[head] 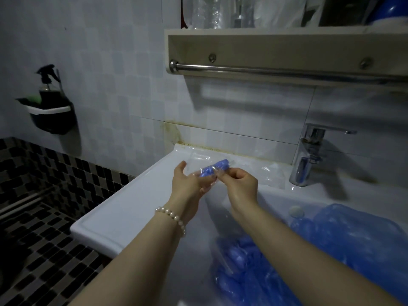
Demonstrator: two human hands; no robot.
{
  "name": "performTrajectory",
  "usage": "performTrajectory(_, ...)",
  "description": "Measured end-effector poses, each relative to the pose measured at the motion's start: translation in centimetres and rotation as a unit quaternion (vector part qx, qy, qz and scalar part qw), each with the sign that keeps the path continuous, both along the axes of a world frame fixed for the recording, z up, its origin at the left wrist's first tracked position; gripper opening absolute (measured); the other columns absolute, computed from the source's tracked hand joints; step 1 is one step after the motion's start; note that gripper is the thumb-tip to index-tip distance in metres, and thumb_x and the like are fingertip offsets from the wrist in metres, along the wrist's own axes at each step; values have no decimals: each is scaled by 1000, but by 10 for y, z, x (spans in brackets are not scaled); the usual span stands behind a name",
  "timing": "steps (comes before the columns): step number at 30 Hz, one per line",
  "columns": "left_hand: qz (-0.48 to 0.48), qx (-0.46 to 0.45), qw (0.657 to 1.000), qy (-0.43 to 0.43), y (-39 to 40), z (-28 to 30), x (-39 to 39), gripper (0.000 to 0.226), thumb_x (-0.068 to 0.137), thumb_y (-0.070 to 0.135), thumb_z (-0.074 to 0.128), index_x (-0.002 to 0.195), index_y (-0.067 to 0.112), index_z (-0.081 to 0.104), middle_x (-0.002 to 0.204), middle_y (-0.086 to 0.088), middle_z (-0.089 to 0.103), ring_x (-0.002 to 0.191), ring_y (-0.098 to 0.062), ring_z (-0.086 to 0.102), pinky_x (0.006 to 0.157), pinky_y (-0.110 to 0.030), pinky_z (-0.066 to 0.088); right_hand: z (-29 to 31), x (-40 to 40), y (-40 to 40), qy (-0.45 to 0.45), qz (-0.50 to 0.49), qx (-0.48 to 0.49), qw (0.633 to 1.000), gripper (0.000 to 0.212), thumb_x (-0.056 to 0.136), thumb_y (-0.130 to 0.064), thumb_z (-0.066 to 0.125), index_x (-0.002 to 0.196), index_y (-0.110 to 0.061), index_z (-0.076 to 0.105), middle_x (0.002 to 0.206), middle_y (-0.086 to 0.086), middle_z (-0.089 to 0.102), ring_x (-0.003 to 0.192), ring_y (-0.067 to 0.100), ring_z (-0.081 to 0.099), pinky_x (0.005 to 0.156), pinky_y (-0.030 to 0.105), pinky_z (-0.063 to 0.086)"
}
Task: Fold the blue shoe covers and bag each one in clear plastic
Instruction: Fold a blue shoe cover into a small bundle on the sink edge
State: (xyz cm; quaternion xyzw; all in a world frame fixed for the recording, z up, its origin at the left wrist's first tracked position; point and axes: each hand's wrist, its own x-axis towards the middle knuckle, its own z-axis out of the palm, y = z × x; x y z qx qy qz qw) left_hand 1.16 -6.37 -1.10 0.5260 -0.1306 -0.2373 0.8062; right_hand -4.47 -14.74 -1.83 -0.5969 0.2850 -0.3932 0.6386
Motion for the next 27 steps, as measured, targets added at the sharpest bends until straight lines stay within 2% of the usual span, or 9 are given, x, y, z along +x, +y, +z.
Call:
performTrajectory(3, -29, 62, 995, -72, 1, 2, 1, 95, 73, -12, 71, 146, 24, 23, 110, -7, 61, 84, -16, 63, 81, -33, 53, -4, -2, -5, 4, -40, -78, 996, 30, 70, -17, 81, 69, -16, 52, 75, 4, 50, 64, 14, 45, 55, 14, 39)
performTrajectory(5, -36, 101, 987, -116, 2, 1, 1, 94, 72, -10, 73, 145, 26, 25, 98, 2, 66, 86, -16, 63, 88, -37, 52, -5, -4, -7, 5, -48, -111, 993, 44, 67, -17, 83, 79, -17, 41, 77, 2, 42, 63, 14, 42, 52, 11, 38)
performTrajectory(8, -45, 104, 983, -147, 4, -1, 6, 97, 72, -11, 73, 146, 29, 24, 95, 1, 66, 94, -22, 64, 92, -43, 51, -6, -5, -10, -13, 24, -130, 991, 43, 72, -14, 80, 97, -18, 45, 82, 7, 57, 67, 15, 56, 58, 20, 48)
performTrajectory(11, -42, 82, 990, -104, 5, -2, 6, 104, 71, -12, 72, 147, 31, 16, 117, -13, 60, 95, -25, 65, 82, -37, 54, -5, -6, -8, -36, 46, -136, 989, 22, 77, -4, 74, 86, -14, 58, 71, 3, 64, 54, 5, 58, 51, 18, 46)
performTrajectory(13, -64, 11, 998, -5, 5, -1, 6, 89, 77, -5, 69, 147, 21, 19, 118, -18, 60, 87, -22, 67, 75, -31, 53, -3, -6, -8, -76, 24, -105, 991, 20, 77, 1, 73, 81, -9, 56, 66, 3, 62, 47, 2, 55, 48, 16, 44)
performTrajectory(15, -128, -32, 989, 59, 6, 2, 4, 43, 83, 16, 68, 122, 5, 53, 97, -12, 66, 69, -13, 65, 64, -22, 50, 0, -6, -9, -98, 16, -88, 991, 22, 76, 1, 74, 81, -8, 54, 67, 4, 61, 48, 0, 55, 49, 15, 45)
performTrajectory(17, -165, 3, 985, 55, 5, -1, 2, 23, 81, 29, 68, 90, 7, 67, 75, -3, 64, 57, -7, 58, 55, -17, 46, -1, -6, -9, -92, 16, -97, 991, 26, 76, 0, 73, 82, -12, 51, 68, 1, 60, 51, 0, 55, 51, 16, 47)
performTrajectory(23, -70, 53, 996, -23, 1, -9, 6, 7, 85, 7, 66, 79, 5, 64, 78, -13, 58, 59, -12, 50, 51, -16, 42, -10, -1, -16, -17, -1, -168, 986, 40, 77, -3, 72, 69, -16, 36, 63, 10, 44, 54, 17, 43, 54, 28, 41)
performTrajectory(27, -71, 13, 997, -32, 6, -5, 10, 25, 85, -5, 58, 65, 6, 48, 54, -6, 54, 52, -13, 58, 55, -21, 51, -2, -8, -24, 9, 163, -146, 976, 30, 71, 0, 71, 75, -13, 44, 65, 7, 54, 53, 11, 53, 51, 21, 43)
